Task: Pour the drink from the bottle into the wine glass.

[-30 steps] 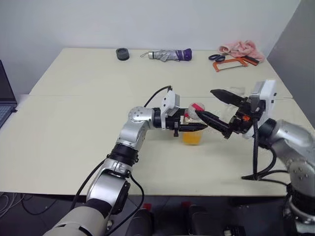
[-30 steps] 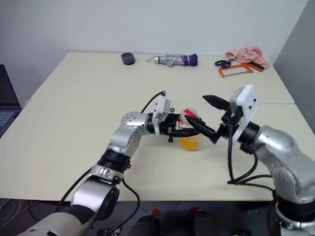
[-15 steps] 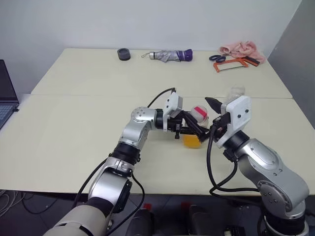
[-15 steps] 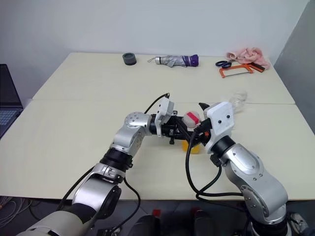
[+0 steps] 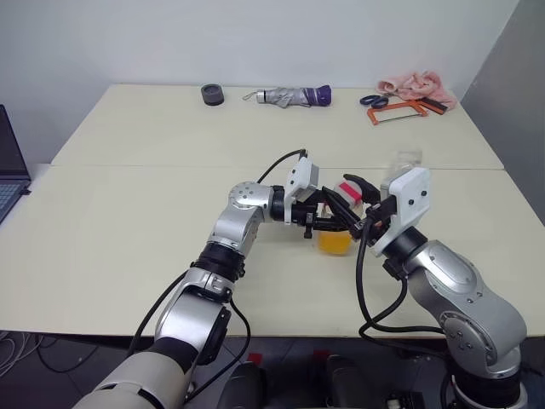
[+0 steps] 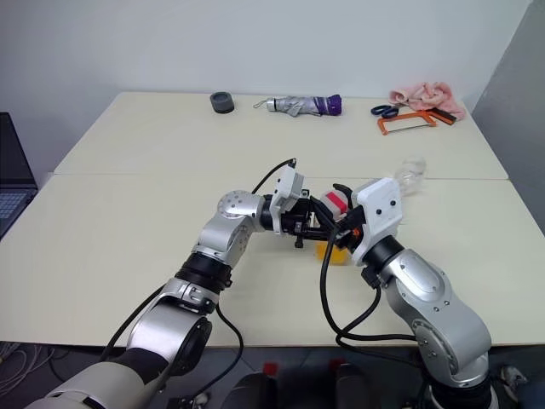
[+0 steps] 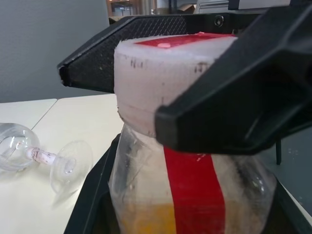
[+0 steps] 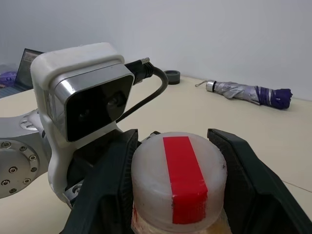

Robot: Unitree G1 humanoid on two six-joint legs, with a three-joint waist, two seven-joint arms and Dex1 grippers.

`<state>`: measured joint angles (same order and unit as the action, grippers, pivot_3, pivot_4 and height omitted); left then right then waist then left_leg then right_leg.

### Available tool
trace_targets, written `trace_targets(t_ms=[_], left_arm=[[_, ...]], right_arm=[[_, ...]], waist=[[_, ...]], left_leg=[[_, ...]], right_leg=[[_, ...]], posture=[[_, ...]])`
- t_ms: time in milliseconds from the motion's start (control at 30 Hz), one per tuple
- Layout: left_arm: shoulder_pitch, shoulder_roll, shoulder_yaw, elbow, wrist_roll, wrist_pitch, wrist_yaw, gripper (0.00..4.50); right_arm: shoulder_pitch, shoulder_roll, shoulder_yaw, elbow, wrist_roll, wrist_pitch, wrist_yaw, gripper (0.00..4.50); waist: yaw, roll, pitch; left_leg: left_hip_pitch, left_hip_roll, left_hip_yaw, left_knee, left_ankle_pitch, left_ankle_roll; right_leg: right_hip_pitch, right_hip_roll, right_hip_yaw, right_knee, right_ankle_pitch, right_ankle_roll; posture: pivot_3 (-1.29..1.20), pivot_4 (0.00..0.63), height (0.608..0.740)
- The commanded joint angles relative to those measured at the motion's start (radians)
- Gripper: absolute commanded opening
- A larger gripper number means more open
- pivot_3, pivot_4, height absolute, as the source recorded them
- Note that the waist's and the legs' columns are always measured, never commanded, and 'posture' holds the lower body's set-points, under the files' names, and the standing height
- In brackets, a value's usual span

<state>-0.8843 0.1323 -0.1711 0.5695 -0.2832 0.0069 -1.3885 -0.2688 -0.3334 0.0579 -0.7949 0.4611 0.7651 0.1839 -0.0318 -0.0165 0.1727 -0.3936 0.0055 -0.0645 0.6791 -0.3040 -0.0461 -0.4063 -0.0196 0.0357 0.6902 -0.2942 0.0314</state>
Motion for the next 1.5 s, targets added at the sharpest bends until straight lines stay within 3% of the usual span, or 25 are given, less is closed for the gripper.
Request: trace_targets(t_ms=[33,200,267,367,400,633,767,867,967,1167,1500], left_arm=[[-0.027,0.010,0.006,-0.012,-0.016,-0.006,-0.035,1.87],[-0.041,0.019,0.002,-0.001,-0.012,0.001,-0.086,1.84],[-0.051,0.018,0.004,0.006,-0.009,-0.004,-0.091,1.83],[-0.059,0.009,0.011,0.010,-0.010,-0.007,-0.074,1.82],[-0.059,0.007,0.013,0.009,-0.011,-0.006,-0.067,1.82],[-0.053,0.001,0.019,0.019,-0.003,-0.005,-0.014,1.82],[-0.069,-0.007,0.028,0.059,0.006,-0.022,0.015,1.82],[-0.087,-0.013,0.034,0.092,0.011,-0.033,0.030,1.82],[-0.099,-0.017,0.035,0.117,0.014,-0.048,0.033,1.82],[-0.109,-0.023,0.035,0.140,0.021,-0.071,0.035,1.82],[-0.112,-0.025,0.042,0.151,0.032,-0.098,0.044,1.82]], right_arm=[[-0.031,-0.095,-0.055,0.025,0.113,-0.058,0.227,1.96],[-0.227,-0.313,-0.085,0.236,0.281,0.003,0.593,1.96],[-0.317,-0.342,-0.065,0.320,0.299,0.027,0.656,1.96],[-0.326,-0.371,-0.066,0.330,0.296,0.036,0.686,1.96],[-0.311,-0.367,-0.079,0.326,0.274,0.019,0.662,1.96],[-0.136,-0.287,-0.290,0.116,0.359,0.054,0.389,4.29],[-0.059,-0.217,-0.234,-0.072,0.362,0.085,0.197,4.31],[-0.074,-0.166,-0.070,-0.109,0.131,0.049,0.021,4.31],[-0.088,-0.079,0.002,-0.083,0.008,0.017,-0.101,4.31],[-0.042,-0.007,0.042,-0.057,-0.108,-0.026,-0.155,4.31],[-0.014,0.042,0.054,-0.047,-0.139,0.010,-0.152,4.31]], waist=[[0.000,0.000,0.000],[-0.001,0.000,0.000],[-0.002,0.000,0.000],[0.000,0.000,0.000],[0.000,0.000,0.000],[0.006,0.000,0.000],[0.003,0.000,0.000],[-0.002,0.000,0.000],[-0.002,0.000,0.000],[-0.001,0.000,0.000],[-0.001,0.000,0.000]], left_leg=[[0.000,0.000,0.000,0.000,0.000,0.000],[0.001,-0.001,0.001,0.000,0.000,0.001],[0.001,-0.001,0.001,0.000,0.000,0.001],[0.001,0.000,0.001,0.000,0.000,0.001],[0.001,0.001,0.000,0.000,0.000,0.001],[-0.003,0.002,-0.001,0.001,0.000,0.000],[-0.003,0.003,-0.002,0.001,0.000,0.001],[-0.002,0.001,-0.001,0.001,0.000,0.001],[0.000,-0.001,-0.001,0.001,0.001,0.001],[0.000,-0.003,-0.002,0.001,0.002,0.000],[0.000,-0.005,-0.003,0.001,0.001,0.001]], right_leg=[[0.000,0.000,0.000,0.000,0.000,0.000],[0.001,0.000,0.000,0.000,0.000,0.000],[0.001,0.000,0.000,0.000,0.000,0.000],[0.001,0.001,-0.001,0.000,0.000,0.000],[0.001,0.001,0.000,0.000,0.000,0.000],[0.000,-0.003,0.000,0.000,0.000,0.000],[0.000,-0.002,0.000,0.000,0.000,0.000],[0.000,0.000,0.001,0.002,0.000,0.000],[0.000,0.000,0.001,0.004,0.000,0.000],[0.000,-0.001,0.002,0.004,0.000,0.000],[0.000,-0.001,0.002,0.005,0.000,0.000]], posture=[[0.00,0.150,0.740],[0.00,0.150,0.740],[0.00,0.150,0.740],[0.00,0.150,0.740],[0.00,0.150,0.740],[0.00,0.150,0.740],[0.00,0.150,0.740],[0.00,0.150,0.740],[0.00,0.150,0.740],[0.00,0.150,0.740],[0.00,0.150,0.740]])
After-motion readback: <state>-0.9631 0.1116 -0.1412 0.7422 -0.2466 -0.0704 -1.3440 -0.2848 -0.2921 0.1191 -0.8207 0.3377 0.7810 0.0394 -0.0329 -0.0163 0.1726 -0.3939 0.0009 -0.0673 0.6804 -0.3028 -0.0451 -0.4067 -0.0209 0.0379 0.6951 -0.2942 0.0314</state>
